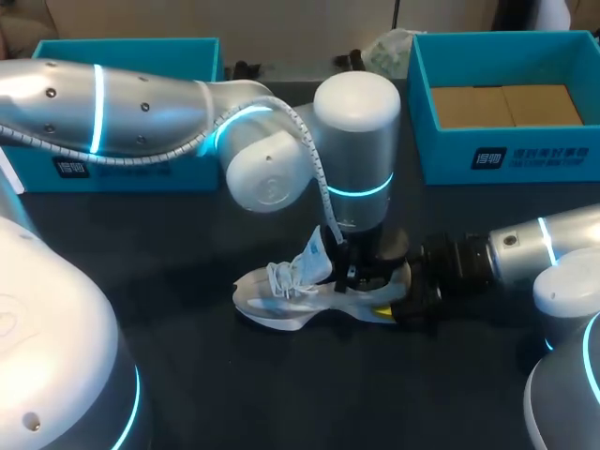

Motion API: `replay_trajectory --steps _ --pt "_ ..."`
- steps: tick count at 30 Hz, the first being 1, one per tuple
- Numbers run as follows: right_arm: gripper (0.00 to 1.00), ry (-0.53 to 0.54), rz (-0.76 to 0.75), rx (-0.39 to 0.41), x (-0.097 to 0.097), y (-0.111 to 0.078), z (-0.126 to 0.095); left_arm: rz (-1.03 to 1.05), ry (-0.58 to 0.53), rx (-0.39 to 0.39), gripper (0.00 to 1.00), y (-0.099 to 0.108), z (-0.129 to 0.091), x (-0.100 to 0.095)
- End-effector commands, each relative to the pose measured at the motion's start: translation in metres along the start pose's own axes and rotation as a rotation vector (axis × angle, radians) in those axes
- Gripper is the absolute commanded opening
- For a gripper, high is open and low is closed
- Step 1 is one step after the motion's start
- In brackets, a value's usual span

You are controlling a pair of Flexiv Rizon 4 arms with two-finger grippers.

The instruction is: Take the shoe out of the shoebox, open the shoe tongue, remove and reinsert the insole, then place the shoe into the shoebox

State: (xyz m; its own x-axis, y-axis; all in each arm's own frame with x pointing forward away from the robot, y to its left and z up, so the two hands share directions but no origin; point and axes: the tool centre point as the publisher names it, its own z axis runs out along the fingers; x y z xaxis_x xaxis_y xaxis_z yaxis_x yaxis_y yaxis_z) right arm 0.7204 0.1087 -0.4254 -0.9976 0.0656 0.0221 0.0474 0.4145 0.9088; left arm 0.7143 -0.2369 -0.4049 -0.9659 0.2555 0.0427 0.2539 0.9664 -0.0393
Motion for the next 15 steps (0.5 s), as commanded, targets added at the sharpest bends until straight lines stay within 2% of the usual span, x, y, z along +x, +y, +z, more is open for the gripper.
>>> replay_trajectory --steps 1,15 --pt "0.0 0.0 0.001 0.004 -0.001 -0.001 0.003 -0.003 -0.006 0.014 0.0 0.011 -0.013 0.0" --pt "0.0 0.0 0.001 0.004 -0.001 -0.001 0.003 -0.012 0.031 0.036 0.0 0.018 -0.036 0.002"
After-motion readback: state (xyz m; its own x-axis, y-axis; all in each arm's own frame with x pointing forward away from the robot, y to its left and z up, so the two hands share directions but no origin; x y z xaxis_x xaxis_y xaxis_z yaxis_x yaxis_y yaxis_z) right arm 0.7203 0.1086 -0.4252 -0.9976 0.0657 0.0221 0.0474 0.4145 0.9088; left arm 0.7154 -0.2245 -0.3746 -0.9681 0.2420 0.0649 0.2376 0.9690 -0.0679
